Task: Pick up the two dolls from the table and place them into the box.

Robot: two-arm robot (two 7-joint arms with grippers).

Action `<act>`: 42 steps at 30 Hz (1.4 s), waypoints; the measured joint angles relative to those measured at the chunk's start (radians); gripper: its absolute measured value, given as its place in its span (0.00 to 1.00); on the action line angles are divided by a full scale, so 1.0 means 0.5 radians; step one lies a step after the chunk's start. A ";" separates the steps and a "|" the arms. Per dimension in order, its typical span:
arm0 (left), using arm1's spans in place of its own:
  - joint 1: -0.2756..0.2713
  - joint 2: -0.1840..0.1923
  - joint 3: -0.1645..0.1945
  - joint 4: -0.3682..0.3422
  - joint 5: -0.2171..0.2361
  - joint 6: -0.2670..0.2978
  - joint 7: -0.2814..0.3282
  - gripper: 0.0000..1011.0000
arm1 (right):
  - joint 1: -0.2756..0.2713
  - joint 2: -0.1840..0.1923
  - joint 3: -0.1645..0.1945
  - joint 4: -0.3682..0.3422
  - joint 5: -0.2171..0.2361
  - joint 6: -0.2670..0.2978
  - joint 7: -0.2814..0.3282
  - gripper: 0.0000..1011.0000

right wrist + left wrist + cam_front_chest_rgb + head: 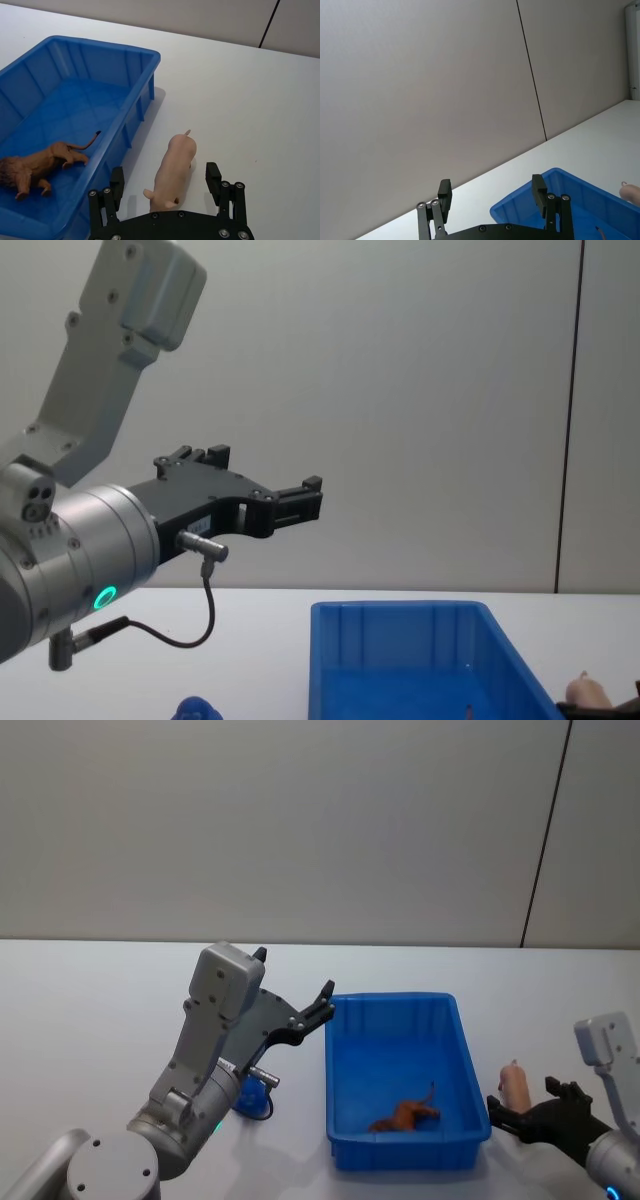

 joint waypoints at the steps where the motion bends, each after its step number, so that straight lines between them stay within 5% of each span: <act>1: 0.000 0.000 0.000 0.000 0.000 0.000 0.000 0.99 | 0.001 -0.002 -0.001 0.005 -0.002 -0.002 -0.001 0.99; 11: 0.000 0.000 0.000 0.000 0.000 0.000 0.000 0.99 | 0.032 -0.032 -0.016 0.091 -0.020 -0.032 -0.020 0.98; 33: 0.000 0.000 0.000 0.000 0.000 0.000 0.000 0.99 | 0.106 -0.091 -0.029 0.241 -0.044 -0.050 -0.115 0.36; 42: 0.000 0.000 0.000 0.000 0.000 0.000 0.000 0.99 | 0.111 -0.098 -0.027 0.224 -0.068 -0.076 -0.162 0.36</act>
